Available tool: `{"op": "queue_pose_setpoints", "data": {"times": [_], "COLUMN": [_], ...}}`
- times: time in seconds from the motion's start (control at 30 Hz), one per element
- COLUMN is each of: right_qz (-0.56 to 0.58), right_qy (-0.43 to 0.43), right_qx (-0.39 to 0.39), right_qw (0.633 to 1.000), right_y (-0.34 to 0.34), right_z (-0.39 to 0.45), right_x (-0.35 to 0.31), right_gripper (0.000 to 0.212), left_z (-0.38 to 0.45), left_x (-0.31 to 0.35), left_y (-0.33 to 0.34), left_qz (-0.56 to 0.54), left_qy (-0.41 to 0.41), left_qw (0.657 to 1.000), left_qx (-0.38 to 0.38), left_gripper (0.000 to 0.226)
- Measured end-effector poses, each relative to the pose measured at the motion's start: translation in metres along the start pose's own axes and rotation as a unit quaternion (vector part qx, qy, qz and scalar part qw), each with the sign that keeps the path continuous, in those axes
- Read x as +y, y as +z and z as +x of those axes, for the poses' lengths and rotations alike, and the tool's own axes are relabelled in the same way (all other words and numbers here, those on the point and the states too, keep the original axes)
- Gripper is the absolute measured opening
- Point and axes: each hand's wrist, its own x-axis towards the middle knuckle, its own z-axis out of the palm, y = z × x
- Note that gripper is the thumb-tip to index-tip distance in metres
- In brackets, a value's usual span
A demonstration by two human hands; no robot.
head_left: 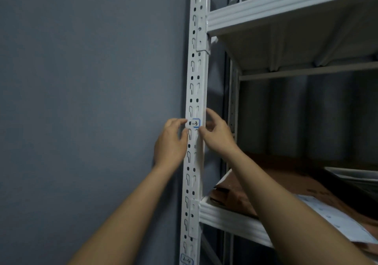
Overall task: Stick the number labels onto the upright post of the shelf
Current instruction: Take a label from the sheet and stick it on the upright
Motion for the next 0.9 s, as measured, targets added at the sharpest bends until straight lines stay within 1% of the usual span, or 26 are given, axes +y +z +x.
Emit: {"op": "queue_pose_setpoints", "data": {"times": [0.13,0.23,0.47,0.63,0.9], "right_qz": [0.024,0.031,0.008,-0.039,-0.067], "right_qy": [0.007,0.016,0.019,0.009,0.013], "right_qx": [-0.003,0.005,0.020,0.032,0.045], "right_qw": [1.000,0.999,1.000,0.999,0.997], "right_y": [0.001,0.005,0.007,0.011,0.018], "right_z": [0.001,0.000,0.000,-0.003,-0.006], "right_x": [0.009,0.012,0.012,0.012,0.008], "right_gripper": [0.057,0.057,0.056,0.057,0.059], "left_z": [0.005,0.006,0.010,0.020,0.029], "left_x": [0.003,0.003,0.002,0.000,-0.004], "left_y": [0.010,0.016,0.020,0.021,0.017], "left_qz": [0.005,0.004,-0.016,-0.009,-0.019], "left_qy": [-0.003,-0.006,-0.012,-0.018,-0.019], "left_qw": [1.000,1.000,0.999,0.999,0.999], "left_qx": [0.009,0.024,0.042,0.051,0.035], "left_gripper": [0.030,0.027,0.015,0.006,0.007]}}
